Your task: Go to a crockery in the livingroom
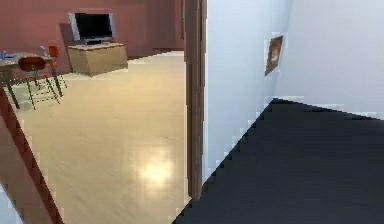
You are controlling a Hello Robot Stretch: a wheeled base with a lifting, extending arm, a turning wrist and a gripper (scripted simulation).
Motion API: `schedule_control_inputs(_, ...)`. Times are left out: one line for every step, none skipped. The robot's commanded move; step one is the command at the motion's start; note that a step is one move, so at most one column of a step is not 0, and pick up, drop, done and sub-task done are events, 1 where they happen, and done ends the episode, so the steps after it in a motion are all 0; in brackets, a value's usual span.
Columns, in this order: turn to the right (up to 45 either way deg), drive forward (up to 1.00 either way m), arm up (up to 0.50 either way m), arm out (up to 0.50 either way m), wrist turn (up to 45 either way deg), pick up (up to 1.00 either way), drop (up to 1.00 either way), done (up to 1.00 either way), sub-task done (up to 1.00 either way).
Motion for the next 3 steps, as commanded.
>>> schedule_control_inputs(-3.0, 0.00, 0.00, 0.00, 0.0, 0.00, 0.00, 0.00, 0.00)
schedule_control_inputs(0.0, 0.35, 0.00, 0.00, 0.0, 0.00, 0.00, 0.00, 0.00)
schedule_control_inputs(-15.0, 0.00, 0.00, 0.00, 0.0, 0.00, 0.00, 0.00, 0.00)
